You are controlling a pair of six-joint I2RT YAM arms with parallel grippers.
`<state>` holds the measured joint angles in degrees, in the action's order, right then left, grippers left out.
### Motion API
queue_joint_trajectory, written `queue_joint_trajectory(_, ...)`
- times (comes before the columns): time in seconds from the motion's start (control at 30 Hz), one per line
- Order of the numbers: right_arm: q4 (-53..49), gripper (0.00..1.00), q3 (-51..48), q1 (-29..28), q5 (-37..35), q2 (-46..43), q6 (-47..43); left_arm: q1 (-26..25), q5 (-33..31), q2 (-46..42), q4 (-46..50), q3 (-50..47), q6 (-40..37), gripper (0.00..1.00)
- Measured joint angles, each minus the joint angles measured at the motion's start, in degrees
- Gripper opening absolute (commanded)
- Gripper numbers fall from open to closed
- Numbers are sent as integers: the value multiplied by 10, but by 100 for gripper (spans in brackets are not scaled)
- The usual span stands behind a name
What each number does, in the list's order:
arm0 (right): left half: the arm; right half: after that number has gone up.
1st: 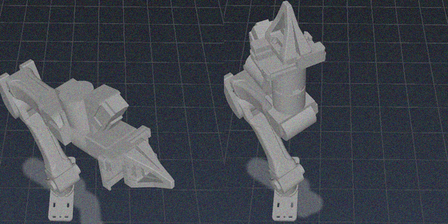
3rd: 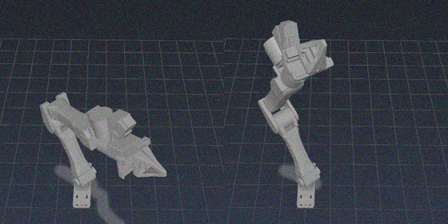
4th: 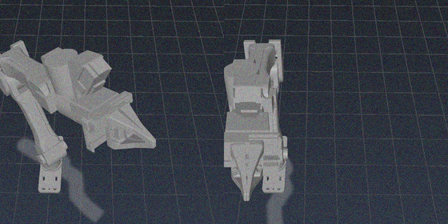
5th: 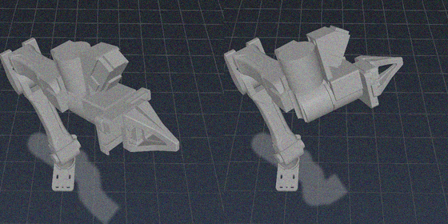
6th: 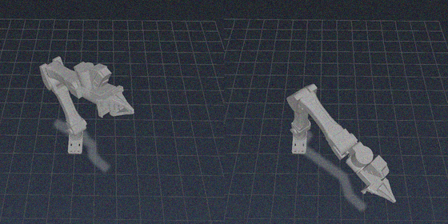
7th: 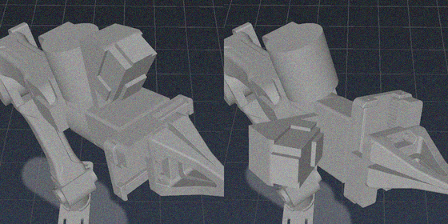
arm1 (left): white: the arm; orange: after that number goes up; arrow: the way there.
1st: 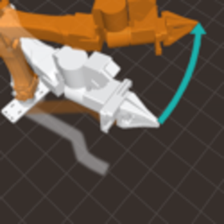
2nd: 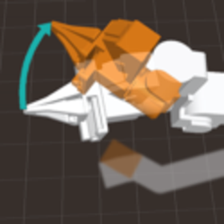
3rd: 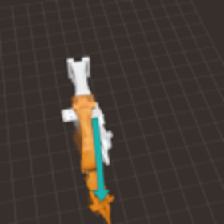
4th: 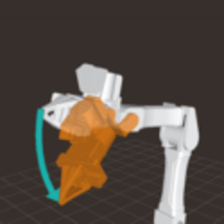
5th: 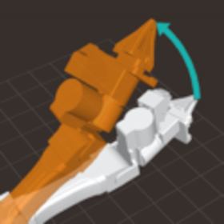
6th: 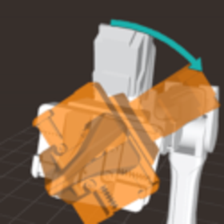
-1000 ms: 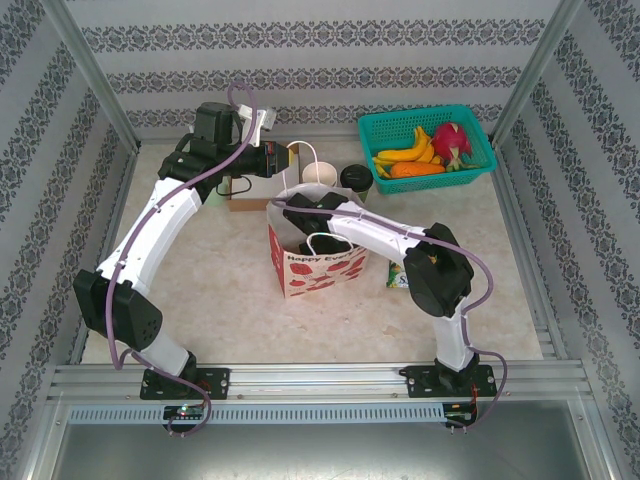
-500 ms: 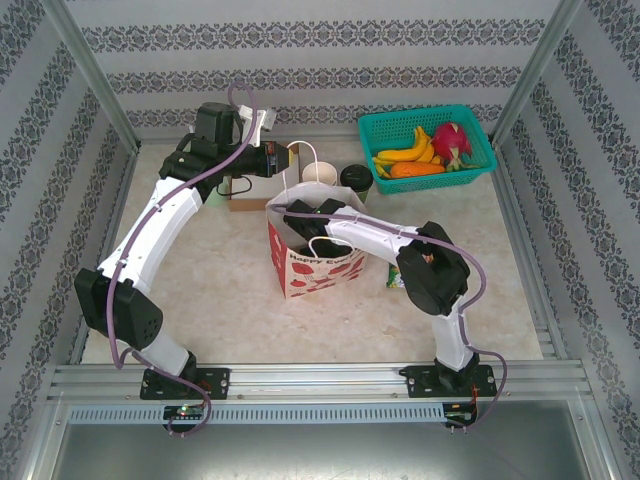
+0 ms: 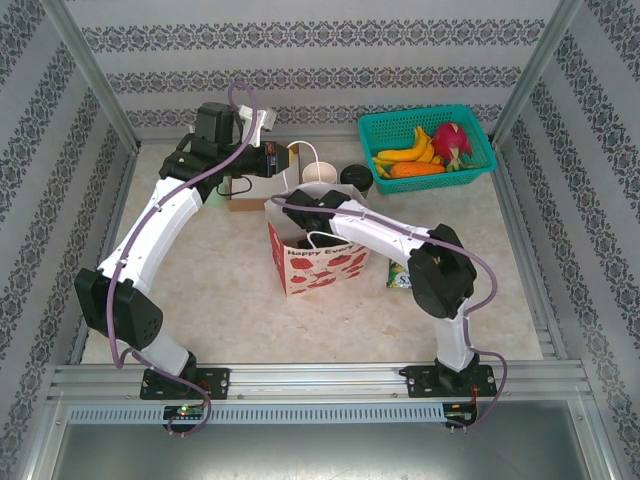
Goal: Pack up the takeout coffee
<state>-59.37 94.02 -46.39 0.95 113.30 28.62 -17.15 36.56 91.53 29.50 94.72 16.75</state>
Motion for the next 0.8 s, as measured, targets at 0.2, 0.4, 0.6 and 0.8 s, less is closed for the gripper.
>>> queue_joint_trajectory(0.2, -2, 0, -23, 0, 8, -12, -11, 0, 3, 0, 0, -1, 0, 0)
queue_joint_trajectory(0.4, -5, 0, -46, 0, 14, 2, -16, 0, 3, 0, 0, -2, -2, 0)
queue_joint_trajectory(0.6, -2, 0, -53, 0, 14, 26, -16, 0, 3, 0, 0, -2, -2, 0)
queue_joint_trajectory(0.8, -5, 0, -47, 0, 14, 29, -14, 0, 9, 0, 0, -2, -2, 0)
